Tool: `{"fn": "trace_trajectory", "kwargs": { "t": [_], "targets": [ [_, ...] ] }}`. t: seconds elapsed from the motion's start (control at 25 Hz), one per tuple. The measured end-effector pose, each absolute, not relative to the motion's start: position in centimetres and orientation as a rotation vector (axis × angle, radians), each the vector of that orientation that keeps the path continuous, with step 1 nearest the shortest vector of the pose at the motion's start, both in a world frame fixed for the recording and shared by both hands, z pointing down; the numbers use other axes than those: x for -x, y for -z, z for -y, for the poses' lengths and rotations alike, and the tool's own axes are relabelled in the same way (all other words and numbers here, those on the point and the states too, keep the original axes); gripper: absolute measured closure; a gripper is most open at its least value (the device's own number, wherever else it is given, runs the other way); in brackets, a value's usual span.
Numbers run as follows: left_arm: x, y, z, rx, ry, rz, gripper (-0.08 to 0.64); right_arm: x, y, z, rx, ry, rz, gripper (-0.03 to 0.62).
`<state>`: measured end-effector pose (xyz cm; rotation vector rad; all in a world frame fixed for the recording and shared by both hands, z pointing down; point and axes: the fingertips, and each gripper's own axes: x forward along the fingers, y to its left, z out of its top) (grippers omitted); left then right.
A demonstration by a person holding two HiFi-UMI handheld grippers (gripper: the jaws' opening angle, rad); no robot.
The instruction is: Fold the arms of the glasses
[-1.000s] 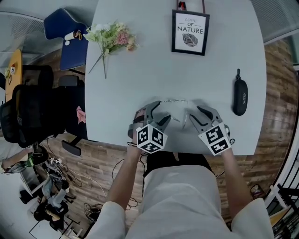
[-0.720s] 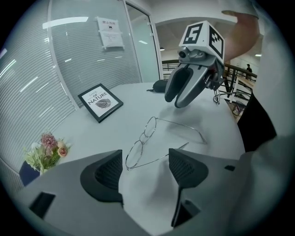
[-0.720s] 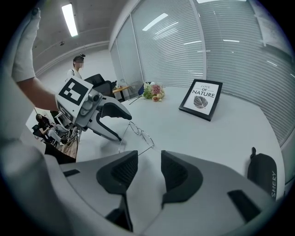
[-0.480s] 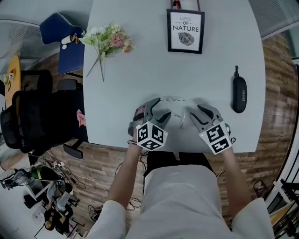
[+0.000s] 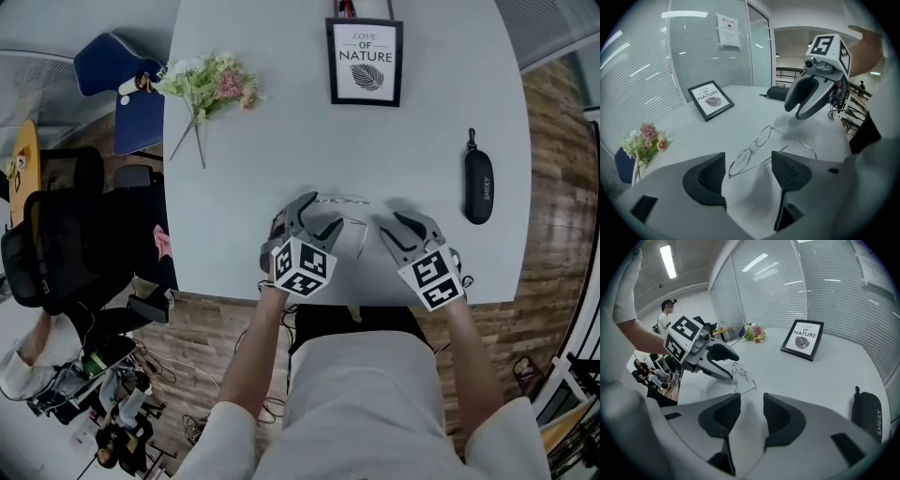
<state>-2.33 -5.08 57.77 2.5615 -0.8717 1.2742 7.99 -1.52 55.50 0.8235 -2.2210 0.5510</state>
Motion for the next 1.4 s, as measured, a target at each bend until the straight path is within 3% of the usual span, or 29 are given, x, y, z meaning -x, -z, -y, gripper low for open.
{"fn": "trace_trajectory", "kwargs": {
  "t": [1.08, 1.4],
  "targets": [
    [3.0, -58.2, 7.2, -2.340, -1.095, 1.068, 0.284, -7.7, -55.9, 2.0, -0.812, -0.561, 2.213, 0.434],
    [3.1, -57.1, 6.5, -2.386, -1.089, 1.053, 0.284, -7.1, -56.0, 1.8, -0.692, -0.406, 2.218, 0.376]
  ]
}}
